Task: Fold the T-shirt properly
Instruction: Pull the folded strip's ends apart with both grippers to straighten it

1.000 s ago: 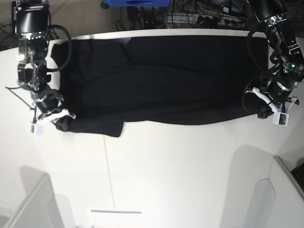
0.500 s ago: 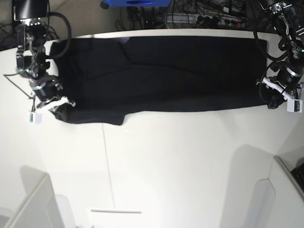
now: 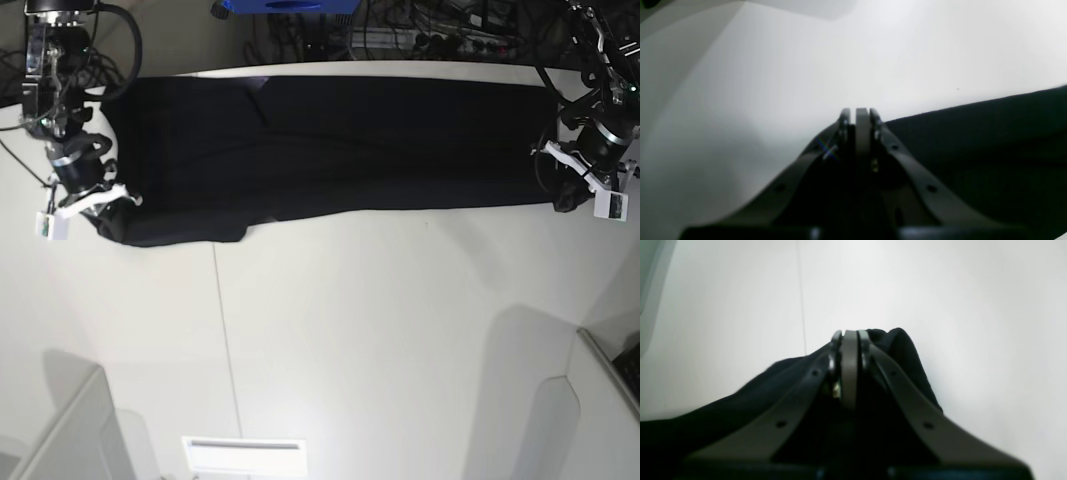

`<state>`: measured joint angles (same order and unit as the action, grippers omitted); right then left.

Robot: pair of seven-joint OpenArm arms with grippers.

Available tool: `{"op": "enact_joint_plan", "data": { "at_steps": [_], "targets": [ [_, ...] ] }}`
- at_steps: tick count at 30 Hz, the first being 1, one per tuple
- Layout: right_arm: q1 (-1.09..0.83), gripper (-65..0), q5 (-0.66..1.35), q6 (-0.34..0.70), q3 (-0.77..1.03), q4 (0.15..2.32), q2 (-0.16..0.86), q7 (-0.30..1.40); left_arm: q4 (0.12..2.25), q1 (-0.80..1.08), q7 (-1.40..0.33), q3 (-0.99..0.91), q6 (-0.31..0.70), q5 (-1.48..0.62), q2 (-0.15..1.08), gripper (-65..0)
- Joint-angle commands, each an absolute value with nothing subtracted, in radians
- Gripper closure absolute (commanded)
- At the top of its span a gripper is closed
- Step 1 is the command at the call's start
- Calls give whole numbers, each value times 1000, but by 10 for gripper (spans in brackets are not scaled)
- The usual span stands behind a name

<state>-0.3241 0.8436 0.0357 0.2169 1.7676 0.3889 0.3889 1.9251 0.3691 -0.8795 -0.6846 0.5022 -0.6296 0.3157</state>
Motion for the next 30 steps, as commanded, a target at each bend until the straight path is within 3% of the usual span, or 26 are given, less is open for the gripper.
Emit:
{"op": "enact_joint_plan", "data": {
  "at_steps": [1, 30],
  "targets": [
    [-328, 0, 851, 42, 228, 1794, 406, 369, 1943, 369, -857, -691, 506, -639, 329, 0],
    [-573, 0, 852, 44, 360, 1969, 346, 369, 1945, 453, -857, -746, 553, -639, 329, 0]
  ]
}}
